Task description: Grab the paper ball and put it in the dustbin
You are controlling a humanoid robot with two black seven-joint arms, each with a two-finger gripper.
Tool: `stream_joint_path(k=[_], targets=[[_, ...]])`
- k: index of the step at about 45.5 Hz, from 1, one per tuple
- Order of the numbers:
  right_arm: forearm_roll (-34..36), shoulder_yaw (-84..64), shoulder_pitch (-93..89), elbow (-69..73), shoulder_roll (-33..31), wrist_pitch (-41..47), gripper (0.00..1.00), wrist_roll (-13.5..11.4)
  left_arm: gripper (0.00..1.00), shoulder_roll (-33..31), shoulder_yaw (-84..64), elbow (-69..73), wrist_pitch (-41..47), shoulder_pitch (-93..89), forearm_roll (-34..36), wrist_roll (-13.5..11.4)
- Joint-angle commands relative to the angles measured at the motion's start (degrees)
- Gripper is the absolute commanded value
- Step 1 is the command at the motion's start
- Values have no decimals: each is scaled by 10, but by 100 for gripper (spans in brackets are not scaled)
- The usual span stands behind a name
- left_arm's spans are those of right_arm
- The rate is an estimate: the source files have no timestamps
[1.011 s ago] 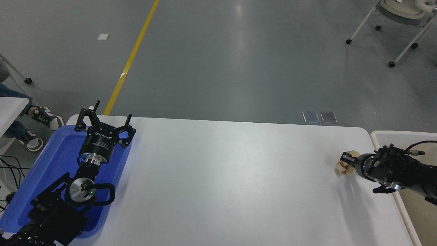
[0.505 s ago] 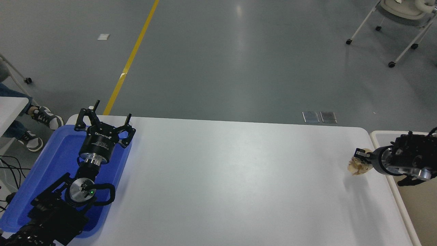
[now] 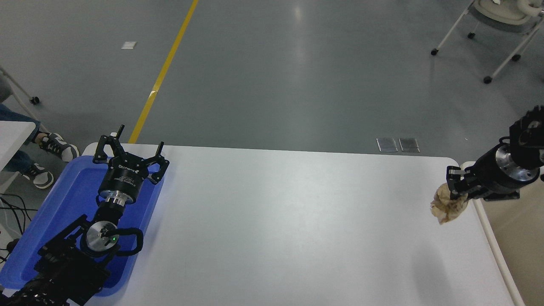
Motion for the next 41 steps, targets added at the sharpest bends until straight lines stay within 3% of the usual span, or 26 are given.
stream_joint_path(k=[1,15,41], targets=[[-4,-34,140,40,0,68,0,-1,100,0,0,0,0,0,0,0],[-3,-58,242,49,5,68,0,-1,100,0,0,0,1,0,0,0],[-2,-57,245,52,7,68,0,-1,100,0,0,0,0,0,1,0]])
